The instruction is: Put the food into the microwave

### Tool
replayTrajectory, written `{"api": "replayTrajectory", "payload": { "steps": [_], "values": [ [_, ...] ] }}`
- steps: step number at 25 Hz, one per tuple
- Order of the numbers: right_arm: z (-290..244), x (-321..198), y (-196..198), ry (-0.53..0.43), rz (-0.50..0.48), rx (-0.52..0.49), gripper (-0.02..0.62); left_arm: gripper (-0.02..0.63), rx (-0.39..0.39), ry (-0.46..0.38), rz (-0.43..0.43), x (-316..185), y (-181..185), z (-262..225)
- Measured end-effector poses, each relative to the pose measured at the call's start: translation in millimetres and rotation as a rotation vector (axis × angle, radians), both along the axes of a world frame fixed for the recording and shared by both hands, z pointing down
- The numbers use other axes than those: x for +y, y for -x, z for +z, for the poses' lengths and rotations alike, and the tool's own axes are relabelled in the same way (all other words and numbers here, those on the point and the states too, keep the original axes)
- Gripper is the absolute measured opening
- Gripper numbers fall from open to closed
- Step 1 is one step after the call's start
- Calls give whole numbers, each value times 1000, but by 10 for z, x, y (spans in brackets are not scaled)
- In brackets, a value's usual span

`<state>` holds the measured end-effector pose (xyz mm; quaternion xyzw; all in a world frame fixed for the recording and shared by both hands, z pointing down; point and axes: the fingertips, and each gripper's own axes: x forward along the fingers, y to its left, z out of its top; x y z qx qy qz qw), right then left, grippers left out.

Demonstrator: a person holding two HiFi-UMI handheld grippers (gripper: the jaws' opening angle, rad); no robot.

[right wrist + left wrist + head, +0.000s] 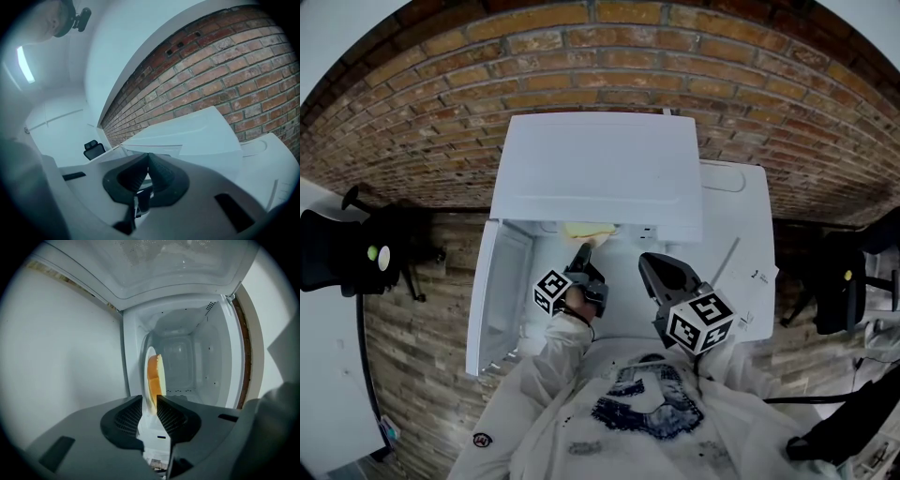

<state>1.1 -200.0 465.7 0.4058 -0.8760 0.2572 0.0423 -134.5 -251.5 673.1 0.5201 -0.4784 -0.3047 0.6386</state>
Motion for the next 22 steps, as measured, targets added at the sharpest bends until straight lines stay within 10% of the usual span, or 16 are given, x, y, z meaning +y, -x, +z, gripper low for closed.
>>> {"api": "replayTrajectory", "payload": {
  "steps": [22],
  "values": [
    [38,3,-56,11,11,-2,14,26,14,16,11,-12,-22,30]
  ]
}}
